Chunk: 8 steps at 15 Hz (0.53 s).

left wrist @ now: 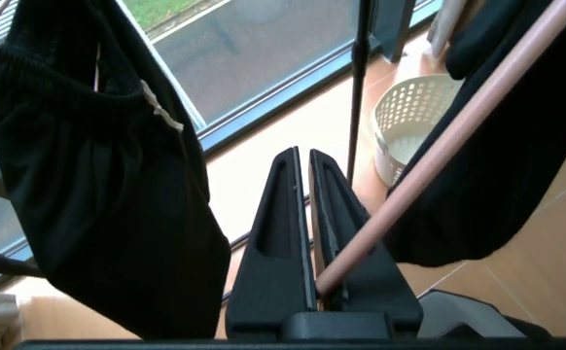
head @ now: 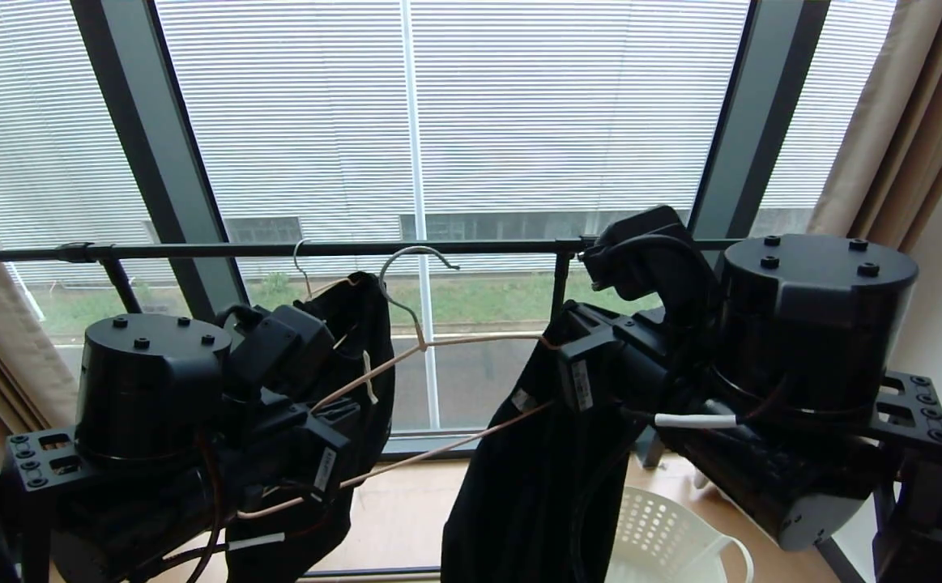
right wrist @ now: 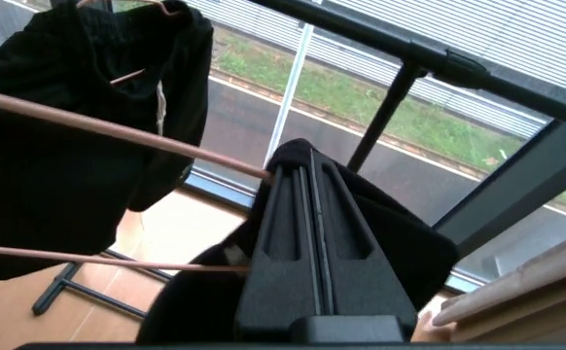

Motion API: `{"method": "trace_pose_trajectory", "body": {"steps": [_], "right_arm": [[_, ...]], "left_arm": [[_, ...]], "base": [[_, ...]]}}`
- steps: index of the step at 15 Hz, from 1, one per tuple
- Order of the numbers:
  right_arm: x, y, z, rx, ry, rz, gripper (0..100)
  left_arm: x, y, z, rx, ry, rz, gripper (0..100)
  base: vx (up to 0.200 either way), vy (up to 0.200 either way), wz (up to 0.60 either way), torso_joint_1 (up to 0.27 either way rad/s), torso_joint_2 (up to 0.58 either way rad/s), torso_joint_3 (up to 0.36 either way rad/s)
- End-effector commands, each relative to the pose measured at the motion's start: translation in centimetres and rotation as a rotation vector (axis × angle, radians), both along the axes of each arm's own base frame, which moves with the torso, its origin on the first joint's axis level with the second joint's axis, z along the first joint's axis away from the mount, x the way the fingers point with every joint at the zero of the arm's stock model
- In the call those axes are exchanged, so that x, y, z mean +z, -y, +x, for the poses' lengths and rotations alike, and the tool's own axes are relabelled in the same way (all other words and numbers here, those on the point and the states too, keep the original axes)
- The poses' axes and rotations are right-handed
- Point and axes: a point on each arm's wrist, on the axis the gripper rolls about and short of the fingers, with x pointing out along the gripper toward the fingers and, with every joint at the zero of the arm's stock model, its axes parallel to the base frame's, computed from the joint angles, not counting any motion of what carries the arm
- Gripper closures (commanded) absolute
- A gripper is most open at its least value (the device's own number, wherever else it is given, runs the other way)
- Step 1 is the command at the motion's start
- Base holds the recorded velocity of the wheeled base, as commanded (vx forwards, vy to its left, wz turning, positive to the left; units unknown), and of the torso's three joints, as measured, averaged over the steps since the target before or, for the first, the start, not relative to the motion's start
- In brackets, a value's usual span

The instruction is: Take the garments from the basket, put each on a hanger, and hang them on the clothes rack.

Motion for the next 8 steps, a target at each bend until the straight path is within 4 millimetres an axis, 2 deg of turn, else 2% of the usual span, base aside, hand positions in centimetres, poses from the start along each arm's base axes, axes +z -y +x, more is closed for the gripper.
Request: {"method": "trace_pose_trajectory", "body": {"steps": [1, 4, 6, 8], "right_arm": [[0.6, 1.5, 1.0, -0.057, 0.013, 0.018, 100], [1.1, 1.9, 0.7, -0.059, 0.022, 0.029, 100], [1.1, 1.9, 0.7, -0.059, 0.022, 0.029, 100], [0.1, -1.2, -1.8, 0.070, -0.001, 0.002, 100]], "left_arm": [[0.0, -0.9, -0.8, 0.021, 0.008, 0.001, 100], [0.4, -2.5, -0.4, 0.093, 0.022, -0.008, 100], [0.4, -2.6, -0.4, 0.096, 0.023, -0.008, 100], [0.8, -1.7, 1.5, 0.105, 0.027, -0.016, 100]], "base": [[0.000, 0.000, 0.00, 0.000, 0.00, 0.000], [0.000, 0.000, 0.00, 0.000, 0.00, 0.000], [0.000, 0.000, 0.00, 0.000, 0.00, 0.000], [0.000, 0.000, 0.00, 0.000, 0.00, 0.000]]}}
